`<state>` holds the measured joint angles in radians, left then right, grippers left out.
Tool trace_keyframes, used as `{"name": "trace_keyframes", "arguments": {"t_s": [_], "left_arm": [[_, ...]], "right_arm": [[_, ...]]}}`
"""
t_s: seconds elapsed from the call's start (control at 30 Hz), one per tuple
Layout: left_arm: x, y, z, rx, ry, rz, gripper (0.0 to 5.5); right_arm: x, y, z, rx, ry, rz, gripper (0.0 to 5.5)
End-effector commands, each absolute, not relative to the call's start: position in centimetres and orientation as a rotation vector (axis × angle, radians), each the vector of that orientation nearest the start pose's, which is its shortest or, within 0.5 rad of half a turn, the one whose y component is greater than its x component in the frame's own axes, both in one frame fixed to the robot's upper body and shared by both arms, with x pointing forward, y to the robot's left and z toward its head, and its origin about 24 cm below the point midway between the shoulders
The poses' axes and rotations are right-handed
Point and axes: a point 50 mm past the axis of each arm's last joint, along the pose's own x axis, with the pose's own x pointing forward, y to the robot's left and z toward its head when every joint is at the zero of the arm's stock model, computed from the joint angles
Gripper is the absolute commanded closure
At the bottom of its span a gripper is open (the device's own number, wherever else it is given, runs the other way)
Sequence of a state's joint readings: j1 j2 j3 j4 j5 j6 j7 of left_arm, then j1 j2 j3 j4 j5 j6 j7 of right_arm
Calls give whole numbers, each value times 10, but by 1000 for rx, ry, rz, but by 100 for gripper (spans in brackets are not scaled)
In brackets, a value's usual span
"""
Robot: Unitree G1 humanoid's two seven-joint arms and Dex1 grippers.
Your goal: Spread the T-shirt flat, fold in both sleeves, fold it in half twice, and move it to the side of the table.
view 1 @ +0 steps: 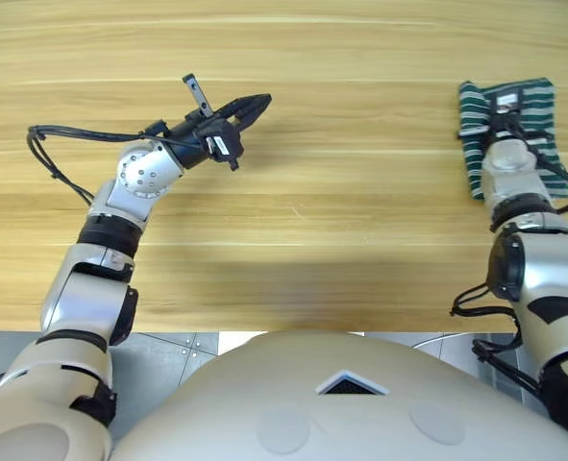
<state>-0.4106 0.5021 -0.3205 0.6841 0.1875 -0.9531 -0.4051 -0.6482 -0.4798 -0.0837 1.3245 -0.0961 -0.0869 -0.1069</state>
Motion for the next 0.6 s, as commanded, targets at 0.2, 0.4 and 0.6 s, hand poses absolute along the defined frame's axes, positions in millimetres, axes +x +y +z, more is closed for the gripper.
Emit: {"name": "trace_keyframes", "arguments": {"t_s": [0.2,0.4,0.6], "left_arm": [[276,175,35,669,-353,-799,550],[286,186,39,411,-342,-667,550],[292,195,33,-25,-324,-588,550]], "right_arm": [[304,-328,6,-360,534,-463,544],[341,-303,66,-626,77,-410,544],[343,-220,74,-1137,-397,-235,544]]}}
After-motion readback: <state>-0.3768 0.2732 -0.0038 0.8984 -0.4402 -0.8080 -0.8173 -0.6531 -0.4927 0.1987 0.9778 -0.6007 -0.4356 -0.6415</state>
